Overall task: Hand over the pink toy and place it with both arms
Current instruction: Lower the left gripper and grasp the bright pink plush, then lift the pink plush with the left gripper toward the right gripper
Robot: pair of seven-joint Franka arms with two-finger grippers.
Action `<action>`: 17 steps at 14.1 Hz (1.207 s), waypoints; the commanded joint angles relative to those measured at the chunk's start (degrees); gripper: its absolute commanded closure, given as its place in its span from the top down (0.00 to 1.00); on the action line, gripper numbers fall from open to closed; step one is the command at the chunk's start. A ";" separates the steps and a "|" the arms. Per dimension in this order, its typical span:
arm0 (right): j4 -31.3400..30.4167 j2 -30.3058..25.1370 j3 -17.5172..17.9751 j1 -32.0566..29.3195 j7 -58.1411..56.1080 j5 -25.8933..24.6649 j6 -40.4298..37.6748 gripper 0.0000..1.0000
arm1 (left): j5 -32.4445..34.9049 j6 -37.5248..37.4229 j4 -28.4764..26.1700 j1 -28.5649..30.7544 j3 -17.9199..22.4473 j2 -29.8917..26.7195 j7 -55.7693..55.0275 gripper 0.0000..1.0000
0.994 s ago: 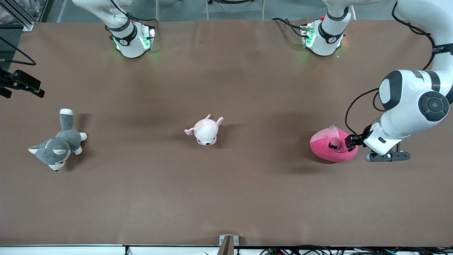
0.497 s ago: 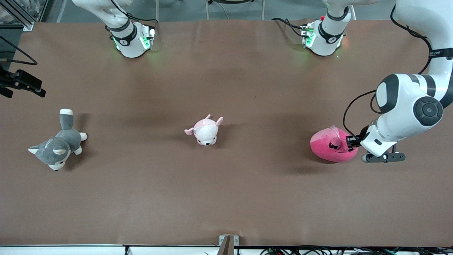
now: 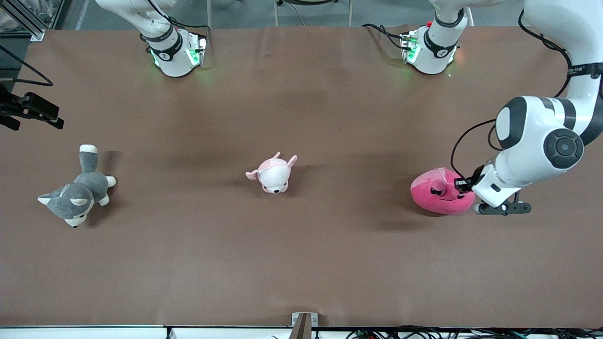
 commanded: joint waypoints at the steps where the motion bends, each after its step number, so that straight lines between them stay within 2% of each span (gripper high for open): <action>1: -1.41 -1.37 -0.19 0.44 0.17 -1.65 0.08 1.00 | -3.49 -9.64 5.48 0.18 -3.52 -2.88 -4.09 0.00; 4: -1.41 -1.37 -0.19 0.52 0.17 -1.65 -0.01 1.00 | -6.58 -19.14 14.36 -0.08 -7.39 -2.79 -8.13 0.00; 9: -1.41 -1.37 -0.19 0.43 0.17 -1.74 -0.01 1.00 | -17.73 -20.48 17.19 0.01 -15.47 -3.23 -18.06 0.00; 12: -1.41 -1.37 -0.19 0.52 0.17 -1.65 -0.01 1.00 | -28.00 -18.20 19.64 -0.61 -18.64 -2.62 -25.53 0.00; 14: -1.41 -1.37 -0.19 0.61 0.26 -1.65 -0.01 1.00 | -29.35 -15.49 20.71 -3.14 -20.40 -2.09 -28.70 0.00; 17: -1.41 -1.37 -0.10 0.61 0.26 -1.65 -0.01 1.00 | -31.37 -7.33 20.88 -8.85 -20.50 -1.13 -34.86 0.00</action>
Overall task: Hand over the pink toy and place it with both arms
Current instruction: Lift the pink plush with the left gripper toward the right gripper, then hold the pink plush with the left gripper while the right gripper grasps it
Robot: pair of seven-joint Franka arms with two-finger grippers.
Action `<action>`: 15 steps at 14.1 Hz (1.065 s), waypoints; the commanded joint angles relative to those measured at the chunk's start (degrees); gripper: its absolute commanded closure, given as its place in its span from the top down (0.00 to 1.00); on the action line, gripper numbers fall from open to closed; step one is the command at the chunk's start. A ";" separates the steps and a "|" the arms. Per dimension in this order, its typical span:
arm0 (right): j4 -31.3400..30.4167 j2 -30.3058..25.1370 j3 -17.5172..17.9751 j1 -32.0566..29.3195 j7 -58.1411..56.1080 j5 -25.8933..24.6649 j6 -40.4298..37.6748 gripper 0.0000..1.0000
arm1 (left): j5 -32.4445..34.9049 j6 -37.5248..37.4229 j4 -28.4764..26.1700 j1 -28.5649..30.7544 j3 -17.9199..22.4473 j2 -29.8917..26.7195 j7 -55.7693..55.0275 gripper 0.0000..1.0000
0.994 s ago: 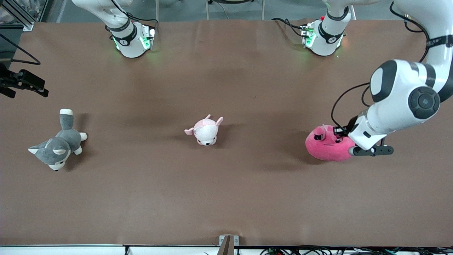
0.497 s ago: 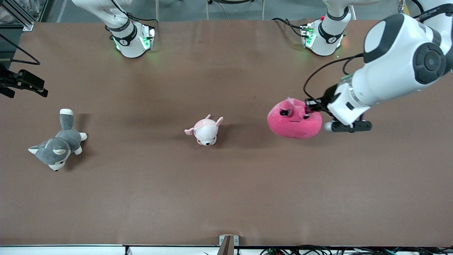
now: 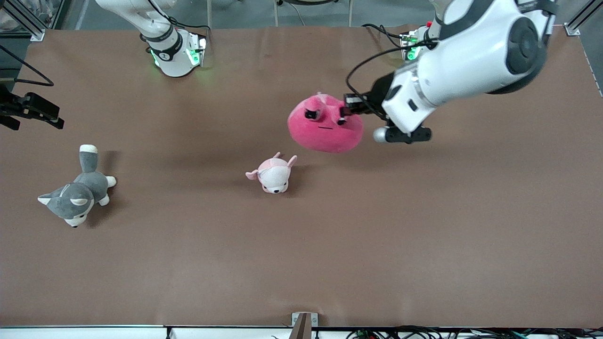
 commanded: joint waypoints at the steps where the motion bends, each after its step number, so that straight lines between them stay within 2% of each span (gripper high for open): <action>1: -1.29 -1.46 -0.06 0.56 0.35 -1.03 -0.01 1.00 | -2.01 6.92 2.14 -5.24 -0.25 2.83 -3.55 0.00; 3: -1.12 -1.37 0.12 1.26 0.96 0.20 0.17 1.00 | -4.55 14.64 2.14 -8.76 -0.17 4.24 -7.92 0.01; 7: -1.38 -1.02 0.03 6.69 8.50 11.17 0.43 1.00 | -4.74 31.78 5.29 -16.67 -0.17 10.21 -17.07 0.01; 9: -1.47 0.56 0.03 10.39 9.05 14.61 0.61 1.00 | -4.74 38.47 6.97 -19.84 -0.17 13.63 -19.37 0.01; 13: -1.29 2.15 0.03 13.39 13.79 23.65 0.61 1.00 | -4.74 49.37 7.06 -24.15 -0.25 17.60 -20.52 0.01; 15: -1.29 2.58 0.03 14.27 15.37 25.08 0.34 1.00 | -4.74 50.27 7.41 -24.86 -0.17 18.31 -21.05 0.01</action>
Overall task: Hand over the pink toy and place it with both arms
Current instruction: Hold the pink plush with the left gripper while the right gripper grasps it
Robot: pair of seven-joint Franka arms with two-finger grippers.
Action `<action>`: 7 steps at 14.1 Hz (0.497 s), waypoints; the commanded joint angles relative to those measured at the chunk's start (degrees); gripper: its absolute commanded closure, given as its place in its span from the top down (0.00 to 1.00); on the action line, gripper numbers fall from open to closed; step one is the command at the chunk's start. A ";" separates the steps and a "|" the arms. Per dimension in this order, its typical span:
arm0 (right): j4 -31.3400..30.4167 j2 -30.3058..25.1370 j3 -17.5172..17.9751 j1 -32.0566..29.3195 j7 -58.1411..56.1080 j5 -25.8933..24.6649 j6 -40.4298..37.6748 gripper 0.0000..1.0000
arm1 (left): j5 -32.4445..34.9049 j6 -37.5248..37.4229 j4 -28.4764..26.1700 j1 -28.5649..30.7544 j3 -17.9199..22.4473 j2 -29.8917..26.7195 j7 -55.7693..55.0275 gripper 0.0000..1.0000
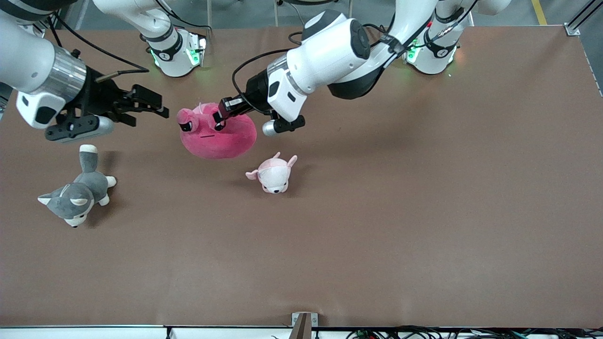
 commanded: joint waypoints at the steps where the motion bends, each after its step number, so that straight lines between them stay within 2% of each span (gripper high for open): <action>1: -0.86 0.14 -0.58 1.93 1.99 2.32 0.12 0.99 | -1.08 1.01 2.64 -0.95 -0.04 1.37 -0.89 0.01; 2: -0.86 0.93 -0.58 2.38 1.99 2.32 0.39 0.96 | -1.08 1.01 2.64 -0.95 -0.04 1.37 -0.98 0.01; 4: -0.86 2.43 -0.58 2.99 1.90 2.24 0.39 0.83 | -1.08 1.01 2.64 -1.04 -0.04 1.37 -1.94 0.01; 7: -1.30 2.78 -0.67 2.99 1.90 1.97 -0.31 0.82 | -1.17 1.01 2.64 -1.04 -0.12 1.37 -2.12 0.01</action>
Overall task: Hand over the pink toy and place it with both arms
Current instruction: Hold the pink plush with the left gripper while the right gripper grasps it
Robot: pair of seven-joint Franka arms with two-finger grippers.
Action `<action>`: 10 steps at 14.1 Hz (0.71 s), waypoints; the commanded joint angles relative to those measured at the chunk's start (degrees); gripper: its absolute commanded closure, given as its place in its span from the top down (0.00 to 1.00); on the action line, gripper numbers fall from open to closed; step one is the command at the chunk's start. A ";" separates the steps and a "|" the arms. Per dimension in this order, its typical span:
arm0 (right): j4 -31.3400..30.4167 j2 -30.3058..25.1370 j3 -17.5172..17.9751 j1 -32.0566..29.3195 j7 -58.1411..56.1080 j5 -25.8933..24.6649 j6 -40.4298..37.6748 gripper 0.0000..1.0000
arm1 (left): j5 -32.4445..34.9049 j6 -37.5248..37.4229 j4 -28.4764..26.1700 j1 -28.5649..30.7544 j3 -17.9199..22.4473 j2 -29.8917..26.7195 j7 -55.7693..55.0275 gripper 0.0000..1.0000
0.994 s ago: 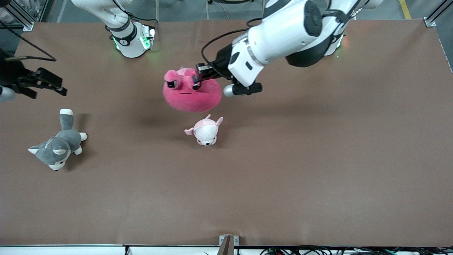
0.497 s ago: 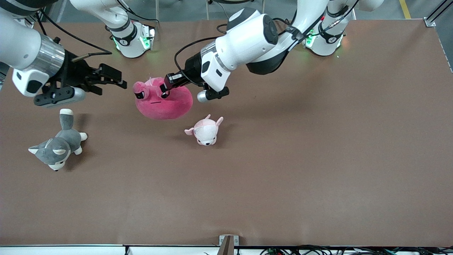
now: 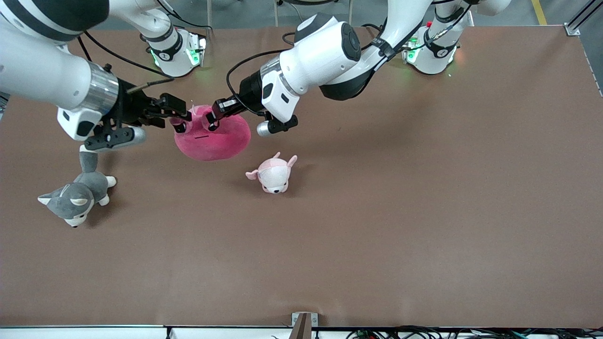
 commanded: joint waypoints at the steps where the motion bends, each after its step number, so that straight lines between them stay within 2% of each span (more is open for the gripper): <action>1: -1.28 -0.46 -0.55 0.36 0.69 0.86 -0.31 0.81 | -1.17 0.25 1.52 -0.36 -0.15 0.45 -0.57 0.01; 3: -1.55 -0.20 -0.55 0.62 0.60 0.86 -0.13 0.68 | -1.17 0.25 1.52 -0.36 -0.15 0.45 -0.57 0.01; 6: -1.55 0.16 -0.55 1.06 0.68 0.86 -0.40 0.25 | -1.17 0.25 1.44 -0.36 -0.15 0.45 -0.57 0.01; 8: -1.46 0.16 -0.55 1.07 0.69 0.86 -1.09 0.03 | -1.17 0.25 1.35 -0.36 -0.06 0.45 -0.66 0.03; 10: -1.37 0.07 -0.64 1.07 0.69 0.60 -1.45 0.01 | -1.17 0.16 1.35 -0.36 -0.06 0.45 -0.75 0.05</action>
